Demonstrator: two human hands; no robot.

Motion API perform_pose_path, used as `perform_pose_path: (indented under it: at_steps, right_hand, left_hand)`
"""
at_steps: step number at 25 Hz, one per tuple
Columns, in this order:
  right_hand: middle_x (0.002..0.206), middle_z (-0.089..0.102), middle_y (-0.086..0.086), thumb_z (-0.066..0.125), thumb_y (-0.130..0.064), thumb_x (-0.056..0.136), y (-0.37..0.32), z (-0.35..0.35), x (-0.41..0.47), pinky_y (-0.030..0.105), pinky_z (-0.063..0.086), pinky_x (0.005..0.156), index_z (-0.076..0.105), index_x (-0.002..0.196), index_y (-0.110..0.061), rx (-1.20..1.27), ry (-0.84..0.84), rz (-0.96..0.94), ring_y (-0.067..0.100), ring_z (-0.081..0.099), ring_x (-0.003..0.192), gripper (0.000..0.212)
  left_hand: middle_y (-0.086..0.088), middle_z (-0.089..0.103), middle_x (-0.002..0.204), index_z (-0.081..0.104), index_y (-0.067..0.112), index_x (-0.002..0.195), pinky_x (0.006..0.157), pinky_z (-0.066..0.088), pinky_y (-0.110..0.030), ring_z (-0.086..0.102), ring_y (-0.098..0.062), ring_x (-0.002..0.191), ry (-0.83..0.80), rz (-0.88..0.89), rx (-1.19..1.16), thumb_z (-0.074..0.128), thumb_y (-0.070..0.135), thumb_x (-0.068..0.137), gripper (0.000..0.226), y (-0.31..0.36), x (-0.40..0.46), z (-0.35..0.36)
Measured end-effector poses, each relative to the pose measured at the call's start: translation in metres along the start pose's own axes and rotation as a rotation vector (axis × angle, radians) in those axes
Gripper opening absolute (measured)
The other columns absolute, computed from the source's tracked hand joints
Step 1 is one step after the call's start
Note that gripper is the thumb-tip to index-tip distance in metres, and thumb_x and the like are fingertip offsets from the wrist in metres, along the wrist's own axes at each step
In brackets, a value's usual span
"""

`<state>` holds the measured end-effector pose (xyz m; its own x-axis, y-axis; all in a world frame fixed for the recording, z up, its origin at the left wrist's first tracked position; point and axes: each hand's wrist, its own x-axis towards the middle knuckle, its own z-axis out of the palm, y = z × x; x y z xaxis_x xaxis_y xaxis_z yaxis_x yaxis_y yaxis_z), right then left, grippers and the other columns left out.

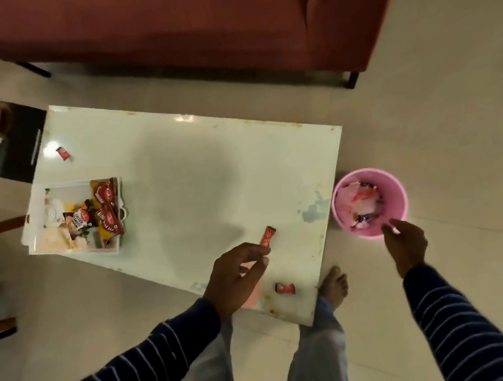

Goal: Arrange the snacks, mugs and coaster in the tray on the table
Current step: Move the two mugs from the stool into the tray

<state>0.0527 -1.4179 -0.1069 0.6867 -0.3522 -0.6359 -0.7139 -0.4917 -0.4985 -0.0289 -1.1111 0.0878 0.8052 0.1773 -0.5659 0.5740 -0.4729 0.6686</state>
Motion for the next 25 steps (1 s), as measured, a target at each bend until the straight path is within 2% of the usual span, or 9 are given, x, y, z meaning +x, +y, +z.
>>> perform_pose_path:
  at_steps: [3, 5, 6, 9, 11, 15, 19, 25]
  right_hand:
    - [0.125, 0.066, 0.025, 0.065, -0.016, 0.093, -0.048, -0.027, -0.06, 0.04, 0.043, 0.104, 0.07, 0.119, -0.003, -0.047, 0.052, -0.077, 0.039, 0.062, 0.116, 0.03]
    - [0.124, 0.066, 0.023, 0.062, -0.014, 0.094, -0.081, -0.031, -0.098, 0.039, 0.047, 0.099, 0.068, 0.123, -0.005, -0.06, 0.082, -0.13, 0.039, 0.064, 0.111, 0.03]
    - [0.126, 0.066, 0.022, 0.06, -0.013, 0.095, -0.101, -0.031, -0.12, 0.039, 0.049, 0.098, 0.064, 0.128, -0.006, -0.068, 0.095, -0.179, 0.038, 0.065, 0.11, 0.034]
    - [0.139, 0.058, 0.016, 0.056, -0.011, 0.096, -0.161, -0.016, -0.184, 0.046, 0.047, 0.106, 0.049, 0.143, -0.009, -0.111, 0.108, -0.361, 0.036, 0.058, 0.122, 0.047]
    - [0.155, 0.041, 0.014, 0.061, -0.011, 0.094, -0.197, 0.006, -0.226, 0.05, 0.037, 0.114, 0.042, 0.148, -0.008, -0.195, 0.143, -0.48, 0.034, 0.044, 0.139, 0.058]
    - [0.166, 0.012, 0.01, 0.063, -0.018, 0.092, -0.249, 0.063, -0.311, 0.053, 0.022, 0.121, 0.026, 0.155, -0.012, -0.377, 0.246, -0.602, 0.029, 0.02, 0.152, 0.074]
    - [0.167, -0.006, 0.001, 0.06, -0.021, 0.092, -0.285, 0.114, -0.392, 0.05, 0.005, 0.122, 0.014, 0.159, -0.018, -0.393, 0.208, -0.666, 0.022, 0.0, 0.155, 0.081]
    - [0.168, -0.004, 0.001, 0.058, -0.027, 0.09, -0.324, 0.16, -0.466, 0.049, 0.002, 0.122, 0.011, 0.159, -0.021, -0.469, 0.231, -0.806, 0.021, -0.007, 0.155, 0.083]
  left_hand:
    - [0.022, 0.071, 0.107, 0.072, 0.029, 0.104, 0.091, 0.054, -0.041, 0.062, 0.004, 0.106, 0.038, 0.06, -0.06, 0.067, 0.018, 0.093, 0.017, 0.009, -0.022, -0.039]
    - [0.026, 0.067, 0.118, 0.068, 0.031, 0.112, 0.103, 0.047, -0.038, 0.052, 0.008, 0.122, 0.093, 0.146, -0.049, 0.07, 0.018, 0.091, 0.025, 0.008, -0.031, -0.068]
    - [0.023, 0.061, 0.129, 0.064, 0.03, 0.121, 0.11, 0.041, -0.035, 0.042, 0.007, 0.133, 0.129, 0.221, -0.008, 0.071, 0.019, 0.09, 0.034, 0.008, -0.034, -0.087]
    - [0.009, 0.025, 0.161, 0.036, 0.024, 0.149, 0.119, 0.017, -0.034, 0.006, -0.008, 0.151, 0.235, 0.452, 0.31, 0.069, 0.033, 0.089, 0.07, 0.0, -0.031, -0.152]
    - [0.005, 0.003, 0.166, 0.018, 0.022, 0.156, 0.12, 0.005, -0.04, -0.006, -0.015, 0.152, 0.311, 0.492, 0.443, 0.065, 0.041, 0.089, 0.084, -0.011, -0.028, -0.201]
    - [0.006, -0.011, 0.165, 0.004, 0.025, 0.157, 0.121, 0.003, -0.045, -0.013, -0.015, 0.151, 0.364, 0.475, 0.451, 0.062, 0.044, 0.088, 0.093, -0.049, -0.038, -0.287]
    - [0.007, -0.01, 0.165, 0.008, 0.024, 0.157, 0.121, 0.01, -0.048, -0.011, -0.016, 0.151, 0.37, 0.468, 0.444, 0.065, 0.042, 0.086, 0.093, -0.094, -0.069, -0.373]
    - [0.003, -0.006, 0.164, 0.012, 0.021, 0.157, 0.121, 0.007, -0.048, -0.006, -0.019, 0.151, 0.391, 0.389, 0.417, 0.07, 0.037, 0.086, 0.092, -0.14, -0.119, -0.45]
